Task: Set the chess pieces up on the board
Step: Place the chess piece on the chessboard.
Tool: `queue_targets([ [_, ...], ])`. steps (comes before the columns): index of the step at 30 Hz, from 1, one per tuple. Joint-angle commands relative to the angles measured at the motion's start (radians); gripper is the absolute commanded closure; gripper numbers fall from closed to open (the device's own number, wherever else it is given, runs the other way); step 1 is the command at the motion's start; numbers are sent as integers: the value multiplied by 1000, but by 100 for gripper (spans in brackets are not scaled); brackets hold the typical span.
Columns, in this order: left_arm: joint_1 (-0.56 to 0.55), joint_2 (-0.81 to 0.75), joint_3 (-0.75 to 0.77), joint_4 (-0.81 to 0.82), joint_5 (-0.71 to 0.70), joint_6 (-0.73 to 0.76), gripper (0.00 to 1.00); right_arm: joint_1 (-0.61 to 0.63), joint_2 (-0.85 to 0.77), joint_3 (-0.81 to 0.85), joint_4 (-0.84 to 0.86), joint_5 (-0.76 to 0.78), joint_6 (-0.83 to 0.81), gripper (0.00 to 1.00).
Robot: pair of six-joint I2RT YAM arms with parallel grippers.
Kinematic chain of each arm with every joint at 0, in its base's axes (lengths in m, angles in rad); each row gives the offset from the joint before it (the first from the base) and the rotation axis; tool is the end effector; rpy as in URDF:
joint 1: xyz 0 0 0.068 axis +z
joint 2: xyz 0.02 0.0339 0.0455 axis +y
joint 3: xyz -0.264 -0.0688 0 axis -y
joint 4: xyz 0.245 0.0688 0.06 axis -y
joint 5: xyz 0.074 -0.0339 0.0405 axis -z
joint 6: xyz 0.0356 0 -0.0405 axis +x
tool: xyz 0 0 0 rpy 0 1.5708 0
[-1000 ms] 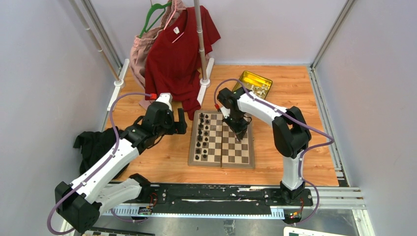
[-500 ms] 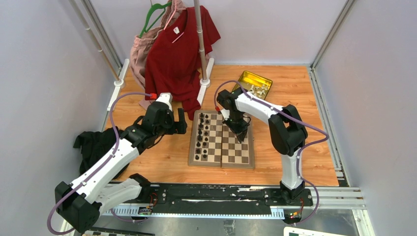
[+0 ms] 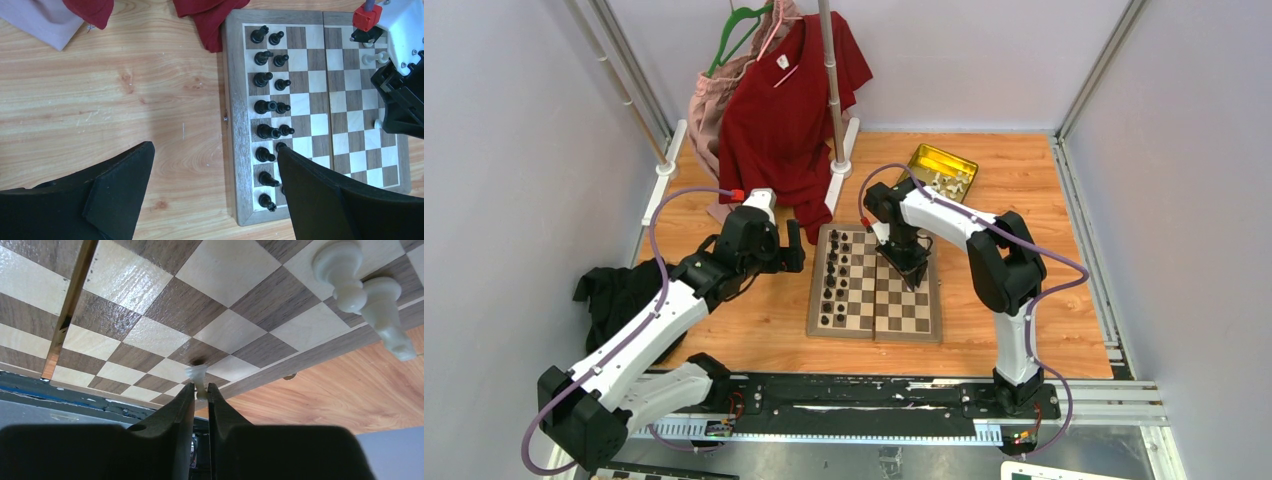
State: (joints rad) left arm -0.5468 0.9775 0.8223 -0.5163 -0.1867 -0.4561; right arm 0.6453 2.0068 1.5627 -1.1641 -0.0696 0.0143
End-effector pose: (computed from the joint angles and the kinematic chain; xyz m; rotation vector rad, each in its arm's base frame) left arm 0.1820 -0.1031 0.2860 0.0004 2.2500 -0.3369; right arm 0.2976 0.2272 0.1923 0.9546 -2.9310 -0.0829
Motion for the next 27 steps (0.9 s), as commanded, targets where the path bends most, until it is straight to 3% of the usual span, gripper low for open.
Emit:
queue_targets([
  [1, -7, 5, -12, 33, 6, 8, 0, -12, 5, 18, -30, -11, -7, 79],
  [16, -7, 6, -16, 38, 6, 8, 0, -12, 3, 59, -38, -15, -4, 73],
  [27, -7, 6, 19, 11, -15, 30, 0, -15, -94, 191, -78, 46, 52, 73],
])
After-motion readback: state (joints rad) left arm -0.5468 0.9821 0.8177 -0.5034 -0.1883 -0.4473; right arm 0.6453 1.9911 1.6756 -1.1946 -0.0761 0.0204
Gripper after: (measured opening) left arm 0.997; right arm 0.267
